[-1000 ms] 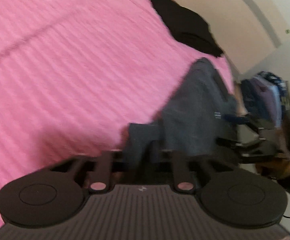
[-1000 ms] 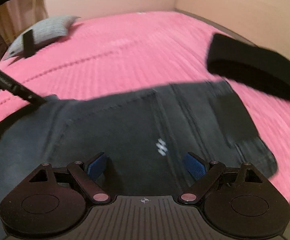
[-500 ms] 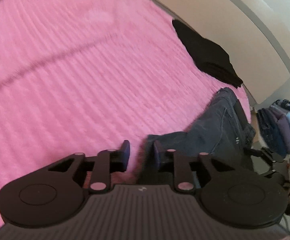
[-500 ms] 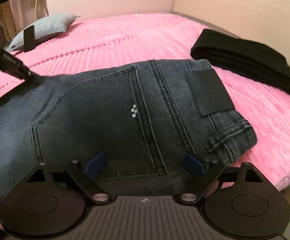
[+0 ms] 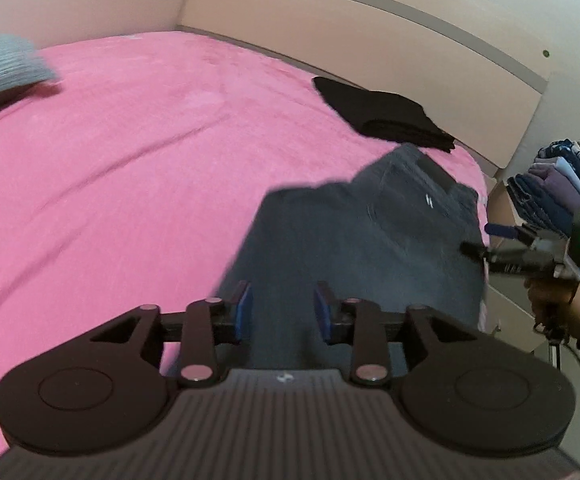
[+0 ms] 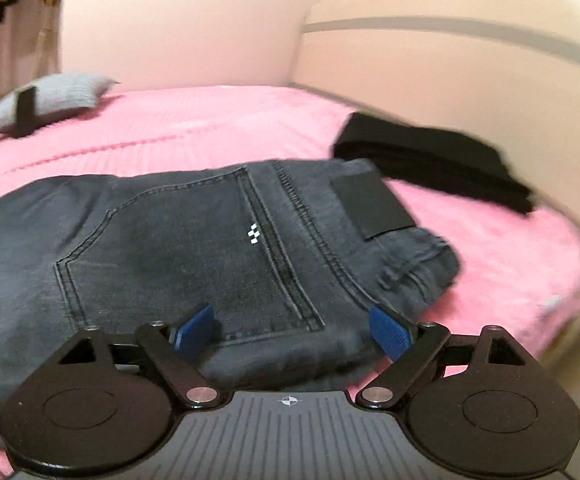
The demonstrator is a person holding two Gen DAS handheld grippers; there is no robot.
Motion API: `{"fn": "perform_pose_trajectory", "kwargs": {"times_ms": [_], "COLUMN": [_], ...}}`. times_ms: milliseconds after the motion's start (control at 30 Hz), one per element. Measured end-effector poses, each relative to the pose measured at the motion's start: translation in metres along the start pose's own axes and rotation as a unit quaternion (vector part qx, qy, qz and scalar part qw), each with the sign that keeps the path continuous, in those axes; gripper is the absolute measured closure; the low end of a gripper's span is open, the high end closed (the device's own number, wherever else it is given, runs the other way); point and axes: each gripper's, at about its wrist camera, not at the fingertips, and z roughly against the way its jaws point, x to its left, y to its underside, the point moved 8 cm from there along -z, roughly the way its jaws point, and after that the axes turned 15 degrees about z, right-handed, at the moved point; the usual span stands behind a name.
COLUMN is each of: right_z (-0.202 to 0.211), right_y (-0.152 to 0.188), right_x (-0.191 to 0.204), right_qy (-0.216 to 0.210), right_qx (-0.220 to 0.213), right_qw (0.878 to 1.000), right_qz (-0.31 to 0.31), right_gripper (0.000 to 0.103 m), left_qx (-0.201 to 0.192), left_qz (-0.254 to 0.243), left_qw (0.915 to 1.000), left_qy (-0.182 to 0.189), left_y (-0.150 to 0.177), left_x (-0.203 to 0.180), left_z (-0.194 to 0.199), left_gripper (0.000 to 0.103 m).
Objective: Fold clothes
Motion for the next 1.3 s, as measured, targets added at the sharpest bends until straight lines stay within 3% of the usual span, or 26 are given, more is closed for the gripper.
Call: {"fn": "perform_pose_trajectory", "kwargs": {"times_ms": [133, 233, 300, 400, 533, 600, 700, 800, 900, 967, 1033, 1167, 1300], "right_z": [0.059, 0.093, 0.102, 0.109, 0.102, 0.088, 0.069, 0.077, 0.107, 0.128, 0.149, 0.186, 0.211], "right_y": [0.003, 0.002, -0.006, -0.02, -0.03, -0.021, -0.005, -0.012, -0.034, -0.048, -0.059, -0.062, -0.053], "right_x": [0.031, 0.059, 0.084, 0.128, 0.177, 0.19, 0.198, 0.203, 0.237, 0.278, 0.325, 0.428, 0.51], "right_qy": [-0.053, -0.083, -0.133, -0.202, -0.261, -0.269, -0.255, -0.227, -0.257, -0.294, -0.337, -0.404, -0.426], "right_qx": [-0.028, -0.055, -0.071, -0.089, -0.089, -0.06, -0.003, 0.007, -0.035, -0.061, -0.085, -0.132, -0.181], "right_qw": [0.997, 0.994, 0.988, 0.975, 0.961, 0.961, 0.965, 0.971, 0.957, 0.937, 0.908, 0.827, 0.748], "right_qz": [-0.045, -0.039, -0.039, -0.018, 0.011, 0.028, 0.054, 0.079, 0.131, 0.18, 0.233, 0.367, 0.476], "right_gripper": [0.011, 0.007, 0.007, 0.007, 0.007, 0.007, 0.007, 0.007, 0.007, 0.007, 0.007, 0.007, 0.007], "left_qx": [-0.007, 0.0, 0.001, -0.019, -0.052, -0.062, -0.074, -0.105, -0.144, -0.166, -0.178, -0.199, -0.233], "left_qz": [0.031, 0.089, 0.11, 0.128, 0.163, 0.185, 0.228, 0.267, 0.295, 0.3, 0.299, 0.298, 0.305], "left_qw": [0.9972, 0.9889, 0.983, 0.9741, 0.9609, 0.9539, 0.9336, 0.9114, 0.9, 0.8971, 0.8955, 0.8936, 0.8815], "left_qy": [-0.067, -0.118, -0.147, -0.185, -0.218, -0.229, -0.266, -0.294, -0.286, -0.278, -0.277, -0.271, -0.275], "left_y": [0.078, 0.139, 0.173, 0.208, 0.235, 0.247, 0.269, 0.287, 0.294, 0.293, 0.288, 0.279, 0.268], "left_x": [0.01, 0.034, 0.044, 0.056, 0.07, 0.08, 0.105, 0.125, 0.137, 0.142, 0.15, 0.168, 0.19], "left_z": [0.073, 0.113, 0.131, 0.16, 0.196, 0.211, 0.236, 0.268, 0.292, 0.303, 0.305, 0.314, 0.338], "left_gripper": [0.065, 0.065, 0.065, 0.065, 0.064, 0.065, 0.064, 0.064, 0.064, 0.064, 0.064, 0.064, 0.064]}}
